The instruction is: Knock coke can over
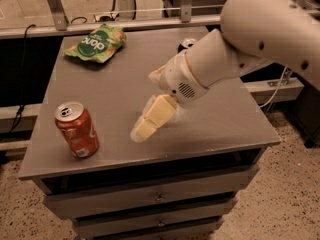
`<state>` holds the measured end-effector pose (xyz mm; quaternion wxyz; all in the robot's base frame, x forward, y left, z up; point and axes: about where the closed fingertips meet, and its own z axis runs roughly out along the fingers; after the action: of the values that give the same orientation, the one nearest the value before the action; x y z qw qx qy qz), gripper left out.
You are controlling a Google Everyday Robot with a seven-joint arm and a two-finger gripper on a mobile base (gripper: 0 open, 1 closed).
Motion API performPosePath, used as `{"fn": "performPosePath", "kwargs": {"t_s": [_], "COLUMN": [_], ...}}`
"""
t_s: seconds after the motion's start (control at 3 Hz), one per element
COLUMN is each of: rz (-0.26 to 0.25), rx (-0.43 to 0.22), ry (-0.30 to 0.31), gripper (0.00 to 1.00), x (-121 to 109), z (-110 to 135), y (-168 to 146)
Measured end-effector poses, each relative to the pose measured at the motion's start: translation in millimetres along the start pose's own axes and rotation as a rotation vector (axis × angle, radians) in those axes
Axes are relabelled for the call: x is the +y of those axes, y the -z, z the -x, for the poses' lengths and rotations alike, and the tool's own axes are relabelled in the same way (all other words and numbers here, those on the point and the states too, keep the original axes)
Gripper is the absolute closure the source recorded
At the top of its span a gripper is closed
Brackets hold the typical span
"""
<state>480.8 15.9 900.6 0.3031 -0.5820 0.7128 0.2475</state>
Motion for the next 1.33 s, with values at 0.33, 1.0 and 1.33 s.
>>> {"fn": "performPosePath", "kwargs": {"t_s": [0.33, 1.0, 1.33], "rz": [0.059, 0.155, 0.181], "rx": [-0.149, -0.327, -0.357], "ry": [-0.007, 0.033, 0.036], "gripper": [0.00, 0.00, 0.25], "x": [12, 53, 71], "z": [33, 93, 103], "y": [-50, -104, -122]}}
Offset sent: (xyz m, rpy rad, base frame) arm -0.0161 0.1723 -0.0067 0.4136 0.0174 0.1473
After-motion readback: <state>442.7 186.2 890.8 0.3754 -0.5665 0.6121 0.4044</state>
